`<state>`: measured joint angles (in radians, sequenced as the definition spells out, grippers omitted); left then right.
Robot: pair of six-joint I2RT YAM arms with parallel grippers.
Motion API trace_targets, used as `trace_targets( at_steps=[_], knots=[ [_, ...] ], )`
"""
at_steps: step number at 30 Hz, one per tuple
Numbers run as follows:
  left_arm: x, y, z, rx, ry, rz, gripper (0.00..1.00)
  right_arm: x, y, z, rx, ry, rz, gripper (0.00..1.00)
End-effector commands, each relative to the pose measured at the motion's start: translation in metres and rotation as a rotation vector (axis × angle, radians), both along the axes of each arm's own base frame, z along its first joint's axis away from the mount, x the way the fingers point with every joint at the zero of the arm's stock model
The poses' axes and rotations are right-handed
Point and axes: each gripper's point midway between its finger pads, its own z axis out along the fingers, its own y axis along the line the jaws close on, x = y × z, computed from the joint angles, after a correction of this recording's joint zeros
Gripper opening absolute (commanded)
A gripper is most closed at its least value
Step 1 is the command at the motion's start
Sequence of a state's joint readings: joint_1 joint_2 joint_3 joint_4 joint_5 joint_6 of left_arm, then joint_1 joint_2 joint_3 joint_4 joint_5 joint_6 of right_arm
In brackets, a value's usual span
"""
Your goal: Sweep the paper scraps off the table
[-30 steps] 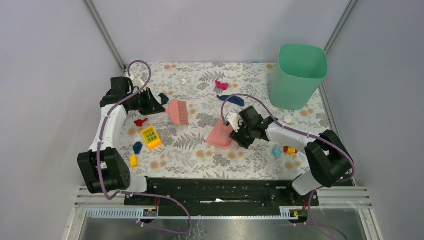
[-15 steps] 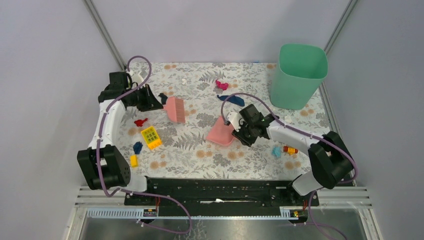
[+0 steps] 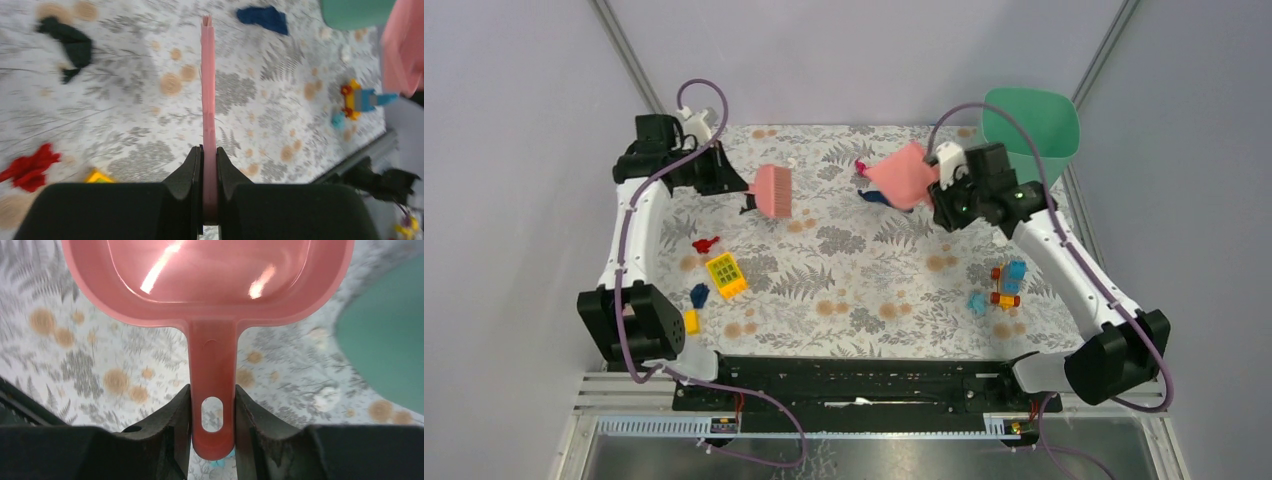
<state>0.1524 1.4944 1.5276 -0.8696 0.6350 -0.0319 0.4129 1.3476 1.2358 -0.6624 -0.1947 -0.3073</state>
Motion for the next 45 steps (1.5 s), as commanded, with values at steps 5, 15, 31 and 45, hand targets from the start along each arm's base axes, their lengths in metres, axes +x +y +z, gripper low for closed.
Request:
trace_targets(
  at_steps=[5,15,31,45],
  knots=[
    [-0.052,-0.127,-0.017,-0.298,0.124,-0.45,0.0,0.046,-0.03,0.114,0.171,-0.237,-0.297,0.0],
    [-0.125,-0.238,-0.046,-0.423,0.284,-0.873,0.0,0.06,-0.054,0.148,0.121,-0.35,-0.386,0.0],
    [-0.164,-0.385,-0.094,-0.485,0.439,-1.04,0.0,0.02,-0.102,0.132,-0.118,-0.248,-0.397,0.0],
    [-0.117,-0.424,-0.175,-0.492,0.611,-0.673,0.0,-0.001,-0.138,0.123,-0.169,-0.224,-0.503,0.0]
  ],
)
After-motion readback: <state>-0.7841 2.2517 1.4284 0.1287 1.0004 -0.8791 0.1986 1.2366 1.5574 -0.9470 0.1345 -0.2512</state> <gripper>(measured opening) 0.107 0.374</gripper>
